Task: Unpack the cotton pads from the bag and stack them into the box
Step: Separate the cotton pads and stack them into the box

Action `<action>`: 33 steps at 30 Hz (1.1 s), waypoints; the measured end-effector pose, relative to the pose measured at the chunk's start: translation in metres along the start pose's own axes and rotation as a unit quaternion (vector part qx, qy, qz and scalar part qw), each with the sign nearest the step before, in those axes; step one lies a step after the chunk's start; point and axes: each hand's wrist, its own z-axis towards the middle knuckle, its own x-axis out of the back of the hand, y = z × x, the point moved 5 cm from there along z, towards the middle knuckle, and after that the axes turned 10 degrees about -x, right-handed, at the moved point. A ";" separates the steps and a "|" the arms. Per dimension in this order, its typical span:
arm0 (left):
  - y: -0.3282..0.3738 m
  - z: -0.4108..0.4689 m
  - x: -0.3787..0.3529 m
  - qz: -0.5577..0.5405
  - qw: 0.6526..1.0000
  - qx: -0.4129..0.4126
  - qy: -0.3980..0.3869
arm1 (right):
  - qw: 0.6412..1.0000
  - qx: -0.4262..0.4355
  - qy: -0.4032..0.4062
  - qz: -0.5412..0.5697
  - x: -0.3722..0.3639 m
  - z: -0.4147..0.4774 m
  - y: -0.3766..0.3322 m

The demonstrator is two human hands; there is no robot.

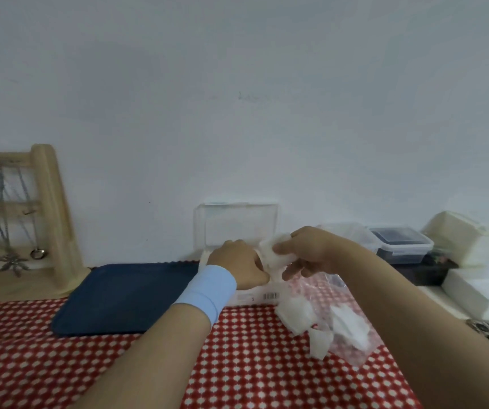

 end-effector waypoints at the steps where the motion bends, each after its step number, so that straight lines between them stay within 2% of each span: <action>1: 0.000 0.000 0.001 0.011 1.000 0.004 -0.007 | 1.000 -0.009 0.004 -0.026 -0.001 0.002 0.001; 6: 0.001 0.000 0.006 0.097 0.993 -0.005 -0.060 | 0.971 -0.030 0.077 -0.224 -0.005 0.008 0.000; 11: -0.017 -0.001 0.006 0.138 0.986 0.007 -0.093 | 0.914 0.001 0.139 -0.381 -0.015 0.010 -0.017; 15: -0.018 -0.007 0.007 0.121 0.991 -0.004 -0.062 | 0.877 -0.006 0.142 -0.458 -0.025 0.007 -0.031; 20: -0.020 -0.013 0.007 0.091 0.995 -0.014 -0.047 | 0.869 -0.017 0.103 -0.484 -0.037 0.005 -0.041; 25: -0.018 -0.014 0.002 0.097 0.994 -0.026 -0.037 | 0.842 -0.051 0.107 -0.526 -0.052 0.017 -0.033; 27: -0.019 -0.016 -0.002 0.088 0.995 -0.041 -0.028 | 0.852 -0.056 0.108 -0.509 -0.060 0.020 -0.030; 29: -0.025 -0.020 -0.005 0.052 0.997 -0.055 0.001 | 0.882 -0.075 0.056 -0.462 -0.059 0.018 -0.029; 31: -0.033 -0.024 -0.008 0.010 0.998 -0.062 0.029 | 0.928 -0.120 0.001 -0.354 -0.049 0.016 -0.026; 33: -0.036 -0.025 -0.012 -0.002 0.997 -0.064 0.038 | 0.950 -0.156 -0.006 -0.269 -0.040 0.013 -0.023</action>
